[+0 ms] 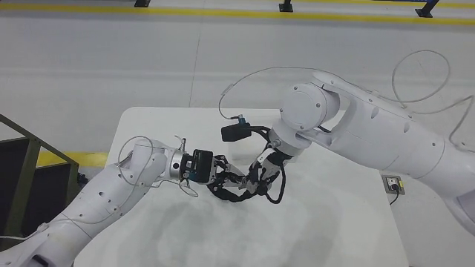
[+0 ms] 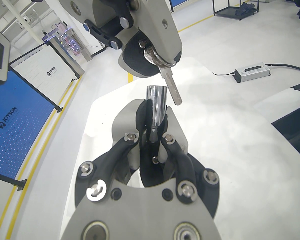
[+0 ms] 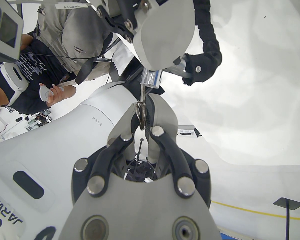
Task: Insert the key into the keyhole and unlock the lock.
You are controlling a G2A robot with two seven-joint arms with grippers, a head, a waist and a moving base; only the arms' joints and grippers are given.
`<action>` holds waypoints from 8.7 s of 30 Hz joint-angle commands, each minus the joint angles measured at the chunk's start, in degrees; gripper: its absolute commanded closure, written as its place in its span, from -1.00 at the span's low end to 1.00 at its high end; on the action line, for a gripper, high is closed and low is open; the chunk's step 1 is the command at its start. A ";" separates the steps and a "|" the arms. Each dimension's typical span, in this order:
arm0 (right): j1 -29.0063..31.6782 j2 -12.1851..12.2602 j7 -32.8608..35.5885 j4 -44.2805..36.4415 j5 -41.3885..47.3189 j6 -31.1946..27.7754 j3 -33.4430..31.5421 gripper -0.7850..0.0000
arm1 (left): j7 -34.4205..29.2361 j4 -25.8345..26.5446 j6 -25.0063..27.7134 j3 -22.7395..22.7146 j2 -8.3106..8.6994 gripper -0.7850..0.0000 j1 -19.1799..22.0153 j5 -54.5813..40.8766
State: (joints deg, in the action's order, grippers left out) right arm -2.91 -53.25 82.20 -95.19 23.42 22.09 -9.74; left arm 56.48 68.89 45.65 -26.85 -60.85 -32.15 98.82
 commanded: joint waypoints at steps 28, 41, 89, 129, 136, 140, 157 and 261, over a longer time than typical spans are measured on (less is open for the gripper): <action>-3.17 8.07 -17.39 -17.21 -0.65 17.43 0.00 1.00 | 3.60 -3.91 -3.41 -3.61 -1.20 1.00 -4.25 -2.47; -3.57 8.26 -13.48 -16.33 -3.81 13.52 0.00 1.00 | 3.21 -4.43 -2.91 -4.58 -1.69 1.00 -4.33 -1.29; -3.11 3.64 -4.50 -10.09 -7.45 4.56 0.00 1.00 | 0.48 -2.95 -0.58 -7.55 -1.71 1.00 -5.01 2.60; -3.08 4.85 -0.04 -9.60 -8.64 0.06 0.00 1.00 | -5.60 4.04 -0.85 -11.51 -0.52 1.00 -8.29 2.47; -3.39 4.39 0.11 -9.59 -9.47 -0.08 0.00 1.00 | -5.57 4.51 -0.23 -11.53 -0.66 1.00 -7.93 3.10; -3.79 4.03 0.42 -9.76 -10.12 -0.39 0.00 1.00 | -6.08 4.52 -0.01 -11.46 -0.84 1.00 -7.56 3.30; -3.71 2.43 1.56 -8.33 -11.47 -1.53 0.00 1.00 | -6.48 4.29 0.28 -11.27 -1.40 1.00 -6.99 3.80; -3.00 -4.77 3.76 -1.97 -12.96 -3.72 0.00 -1.00 | -2.37 0.91 2.00 -14.79 -1.72 1.00 -9.48 -1.78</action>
State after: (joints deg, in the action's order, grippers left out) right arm -5.87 -58.07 86.13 -97.16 10.53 18.19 -9.74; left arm 54.24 70.05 47.48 -41.78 -62.39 -41.76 97.76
